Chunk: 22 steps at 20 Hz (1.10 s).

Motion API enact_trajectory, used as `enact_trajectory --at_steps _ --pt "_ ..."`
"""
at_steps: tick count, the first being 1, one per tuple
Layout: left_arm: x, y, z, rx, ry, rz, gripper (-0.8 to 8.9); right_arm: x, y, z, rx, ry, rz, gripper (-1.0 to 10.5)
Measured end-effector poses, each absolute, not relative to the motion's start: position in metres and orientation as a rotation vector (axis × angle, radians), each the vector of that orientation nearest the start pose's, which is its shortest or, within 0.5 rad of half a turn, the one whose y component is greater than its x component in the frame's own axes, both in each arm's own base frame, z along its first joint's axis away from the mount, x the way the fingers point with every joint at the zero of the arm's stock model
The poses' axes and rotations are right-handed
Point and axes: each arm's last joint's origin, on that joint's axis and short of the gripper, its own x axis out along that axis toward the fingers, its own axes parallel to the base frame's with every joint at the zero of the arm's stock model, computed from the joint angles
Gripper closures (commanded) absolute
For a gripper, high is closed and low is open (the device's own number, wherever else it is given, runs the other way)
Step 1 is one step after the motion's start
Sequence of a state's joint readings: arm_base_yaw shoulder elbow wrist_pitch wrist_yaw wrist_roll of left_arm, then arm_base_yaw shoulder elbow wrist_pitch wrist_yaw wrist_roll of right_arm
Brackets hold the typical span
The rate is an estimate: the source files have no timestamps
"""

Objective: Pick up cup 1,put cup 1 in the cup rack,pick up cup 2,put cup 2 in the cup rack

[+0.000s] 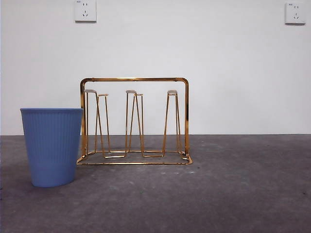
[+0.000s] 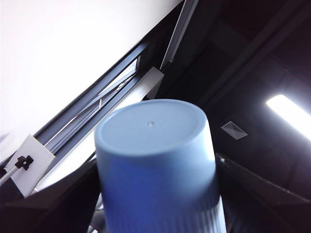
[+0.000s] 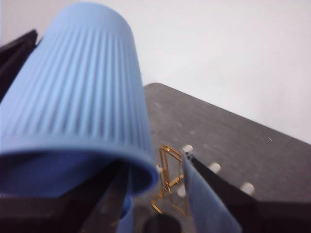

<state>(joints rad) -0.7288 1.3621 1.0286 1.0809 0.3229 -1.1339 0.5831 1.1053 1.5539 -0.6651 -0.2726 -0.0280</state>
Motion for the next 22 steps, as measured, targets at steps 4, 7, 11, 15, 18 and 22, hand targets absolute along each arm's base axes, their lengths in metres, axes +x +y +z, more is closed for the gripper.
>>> enact_trajectory --at_steps 4,7,11,15,18,22 --pt "0.214 -0.191 0.402 -1.102 -0.11 -1.328 8.21 0.14 0.1 0.478 -0.092 0.244 0.821 7.5" --pt "0.221 -0.186 0.399 -1.055 -0.074 -1.302 8.21 0.125 0.09 0.475 -0.125 0.285 0.794 7.5" --pt "0.227 -0.181 0.392 -0.952 0.011 -1.201 8.21 0.107 0.076 0.469 -0.179 0.36 0.732 7.6" --pt "0.227 -0.179 0.387 -0.789 0.072 -1.029 8.21 0.094 0.065 0.464 -0.214 0.426 0.691 7.6" --pt "0.228 -0.184 0.382 -0.626 0.093 -0.875 8.21 0.086 0.059 0.462 -0.228 0.442 0.67 7.6" --pt "0.224 -0.2 0.372 -0.396 0.075 -0.72 8.21 0.079 0.054 0.463 -0.232 0.429 0.656 7.6"
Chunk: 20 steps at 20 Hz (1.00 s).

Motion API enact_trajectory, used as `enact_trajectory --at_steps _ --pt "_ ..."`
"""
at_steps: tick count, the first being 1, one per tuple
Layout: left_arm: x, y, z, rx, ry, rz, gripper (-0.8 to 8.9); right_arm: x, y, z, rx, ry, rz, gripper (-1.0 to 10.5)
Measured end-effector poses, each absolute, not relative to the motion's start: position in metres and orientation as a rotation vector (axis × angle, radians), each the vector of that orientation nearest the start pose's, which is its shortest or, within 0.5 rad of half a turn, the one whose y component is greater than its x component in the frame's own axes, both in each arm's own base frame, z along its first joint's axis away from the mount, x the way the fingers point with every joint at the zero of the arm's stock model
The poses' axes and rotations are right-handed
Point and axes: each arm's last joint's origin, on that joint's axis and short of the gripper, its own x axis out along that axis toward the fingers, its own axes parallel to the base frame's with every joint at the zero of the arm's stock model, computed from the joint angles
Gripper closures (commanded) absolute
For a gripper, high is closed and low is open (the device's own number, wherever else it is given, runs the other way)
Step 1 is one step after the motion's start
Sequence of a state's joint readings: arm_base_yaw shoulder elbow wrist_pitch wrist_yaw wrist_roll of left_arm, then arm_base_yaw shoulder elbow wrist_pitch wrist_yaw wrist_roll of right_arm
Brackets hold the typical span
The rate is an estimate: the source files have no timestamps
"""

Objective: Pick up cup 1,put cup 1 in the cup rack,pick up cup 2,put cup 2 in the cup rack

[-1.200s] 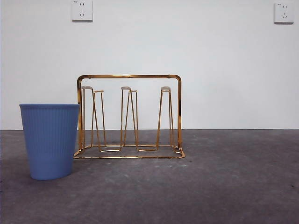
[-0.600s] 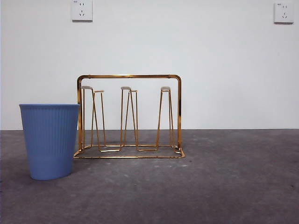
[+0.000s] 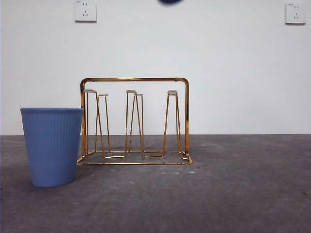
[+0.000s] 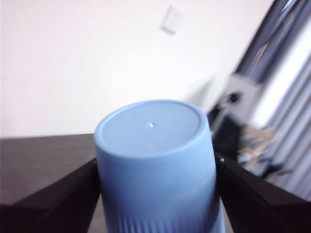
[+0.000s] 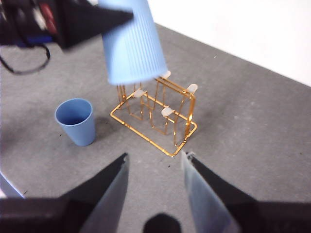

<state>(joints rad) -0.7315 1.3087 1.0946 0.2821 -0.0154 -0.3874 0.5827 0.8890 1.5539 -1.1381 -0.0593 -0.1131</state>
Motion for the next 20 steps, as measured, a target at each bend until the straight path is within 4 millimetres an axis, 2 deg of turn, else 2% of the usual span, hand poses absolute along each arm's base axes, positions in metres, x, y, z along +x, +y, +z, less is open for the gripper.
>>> enact_trajectory --at_steps 7,13,20 --pt "0.225 -0.228 0.351 -0.111 0.023 -0.555 8.21 0.075 0.051 0.462 -0.235 0.433 0.649 7.6" --pt "0.243 -0.248 0.321 -0.035 0.053 -0.5 8.21 0.075 0.051 0.459 -0.249 0.466 0.651 7.6" --pt "0.257 -0.261 0.288 0.022 0.121 -0.457 8.21 0.074 0.051 0.459 -0.259 0.465 0.653 7.6"
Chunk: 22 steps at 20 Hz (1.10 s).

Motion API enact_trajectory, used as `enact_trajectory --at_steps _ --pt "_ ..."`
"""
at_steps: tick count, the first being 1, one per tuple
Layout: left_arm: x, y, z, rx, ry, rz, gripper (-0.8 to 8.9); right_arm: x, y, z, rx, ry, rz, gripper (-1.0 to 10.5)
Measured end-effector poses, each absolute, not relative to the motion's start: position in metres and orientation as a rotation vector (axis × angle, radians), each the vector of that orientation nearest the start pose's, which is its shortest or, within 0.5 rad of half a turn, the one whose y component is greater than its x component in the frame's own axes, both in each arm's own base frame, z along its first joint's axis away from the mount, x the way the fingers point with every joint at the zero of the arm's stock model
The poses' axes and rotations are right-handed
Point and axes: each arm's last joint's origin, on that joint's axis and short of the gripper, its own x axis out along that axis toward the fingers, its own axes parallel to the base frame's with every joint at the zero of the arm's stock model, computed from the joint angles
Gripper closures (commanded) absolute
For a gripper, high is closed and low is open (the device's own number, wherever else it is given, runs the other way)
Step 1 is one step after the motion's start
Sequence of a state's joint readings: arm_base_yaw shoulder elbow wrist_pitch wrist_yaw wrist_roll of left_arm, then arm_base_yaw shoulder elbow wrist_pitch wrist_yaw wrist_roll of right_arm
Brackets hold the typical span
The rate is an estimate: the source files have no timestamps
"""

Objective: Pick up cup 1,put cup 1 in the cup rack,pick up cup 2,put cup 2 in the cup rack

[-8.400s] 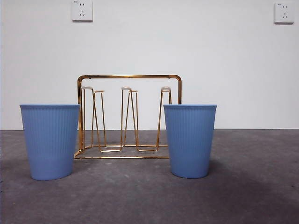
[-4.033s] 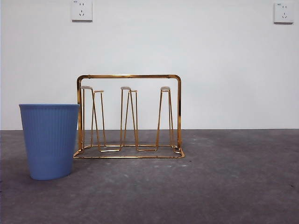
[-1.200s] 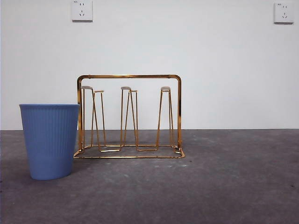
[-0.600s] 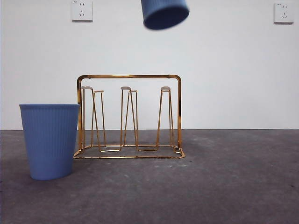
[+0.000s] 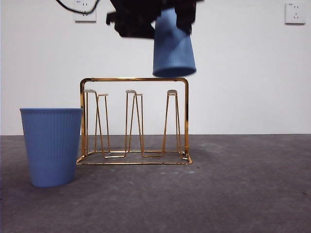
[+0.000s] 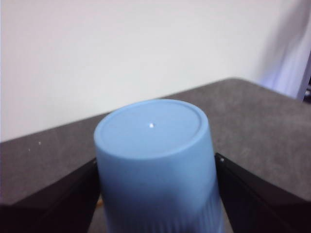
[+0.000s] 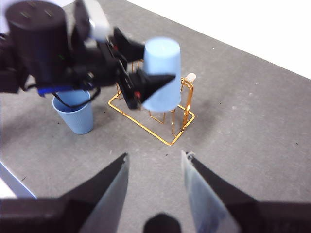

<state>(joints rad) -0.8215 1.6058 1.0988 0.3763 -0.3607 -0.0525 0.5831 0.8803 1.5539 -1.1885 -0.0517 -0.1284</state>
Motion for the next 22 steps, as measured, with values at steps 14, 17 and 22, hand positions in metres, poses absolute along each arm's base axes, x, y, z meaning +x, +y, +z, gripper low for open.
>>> enact_trajectory --at_steps 14,17,22 --pt "0.276 -0.278 0.238 0.069 0.226 -0.417 8.21 0.073 0.05 0.457 -0.279 0.483 0.657 7.6" --pt "0.28 -0.281 0.223 0.078 0.265 -0.408 8.21 0.073 0.05 0.457 -0.282 0.482 0.658 7.6" --pt "0.283 -0.28 0.211 0.067 0.322 -0.387 8.21 0.073 0.05 0.457 -0.286 0.48 0.659 7.6"
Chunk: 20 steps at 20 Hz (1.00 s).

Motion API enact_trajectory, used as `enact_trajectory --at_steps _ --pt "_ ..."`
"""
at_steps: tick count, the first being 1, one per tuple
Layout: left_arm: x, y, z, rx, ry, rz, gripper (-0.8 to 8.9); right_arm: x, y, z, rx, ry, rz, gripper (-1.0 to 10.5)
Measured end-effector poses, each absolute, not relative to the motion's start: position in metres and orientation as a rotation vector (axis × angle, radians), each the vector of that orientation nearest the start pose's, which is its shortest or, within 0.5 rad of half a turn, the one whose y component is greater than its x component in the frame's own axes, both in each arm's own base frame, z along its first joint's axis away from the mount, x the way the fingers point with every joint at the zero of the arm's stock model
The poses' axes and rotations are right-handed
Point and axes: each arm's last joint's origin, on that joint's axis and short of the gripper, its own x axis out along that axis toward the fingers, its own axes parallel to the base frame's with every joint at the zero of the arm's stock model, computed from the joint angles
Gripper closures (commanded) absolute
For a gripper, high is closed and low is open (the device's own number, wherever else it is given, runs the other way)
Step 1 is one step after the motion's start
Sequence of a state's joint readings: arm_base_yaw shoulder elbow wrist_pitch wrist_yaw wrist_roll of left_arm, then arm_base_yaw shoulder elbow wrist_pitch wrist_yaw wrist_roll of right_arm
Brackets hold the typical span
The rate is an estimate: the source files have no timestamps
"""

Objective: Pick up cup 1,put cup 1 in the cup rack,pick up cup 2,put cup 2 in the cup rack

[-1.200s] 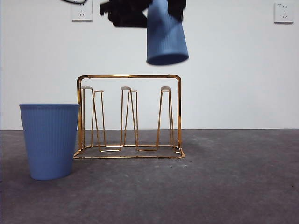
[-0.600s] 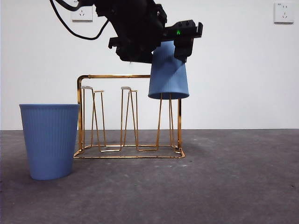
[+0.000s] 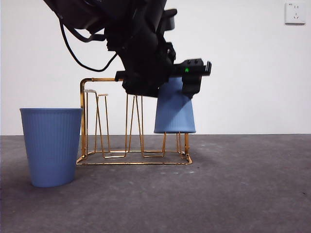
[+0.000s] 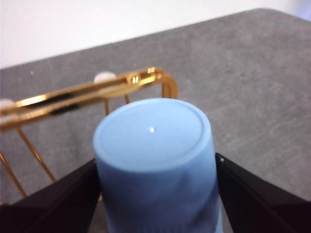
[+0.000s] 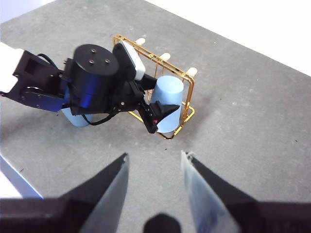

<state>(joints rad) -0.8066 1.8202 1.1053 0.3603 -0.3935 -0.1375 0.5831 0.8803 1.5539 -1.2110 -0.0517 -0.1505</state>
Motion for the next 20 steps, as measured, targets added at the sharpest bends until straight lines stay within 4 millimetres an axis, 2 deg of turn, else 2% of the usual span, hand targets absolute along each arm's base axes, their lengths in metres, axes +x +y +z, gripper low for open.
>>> enact_trajectory --at_steps 7,15,16,17,19,20 --pt "0.2853 -0.2743 0.2036 0.069 0.401 -0.381 8.21 0.0735 0.0503 0.4573 -0.286 0.481 0.659 7.6" --pt "0.2873 -0.2724 0.2045 0.051 0.452 -0.418 8.02 0.0734 0.0502 0.4573 -0.286 0.48 0.659 7.6" --pt "0.2875 -0.2721 0.2048 0.049 0.453 -0.423 7.49 0.0734 0.0502 0.4573 -0.286 0.48 0.659 7.6" --pt "0.2875 -0.2721 0.2047 0.046 0.454 -0.422 6.37 0.0735 0.0503 0.4573 -0.286 0.481 0.659 7.6" --pt "0.2875 -0.2721 0.2047 0.039 0.456 -0.421 4.72 0.0734 0.0502 0.4573 -0.286 0.48 0.659 7.6" --pt "0.2875 -0.2721 0.2046 0.038 0.457 -0.422 4.37 0.0734 0.0502 0.4573 -0.286 0.48 0.659 7.6"
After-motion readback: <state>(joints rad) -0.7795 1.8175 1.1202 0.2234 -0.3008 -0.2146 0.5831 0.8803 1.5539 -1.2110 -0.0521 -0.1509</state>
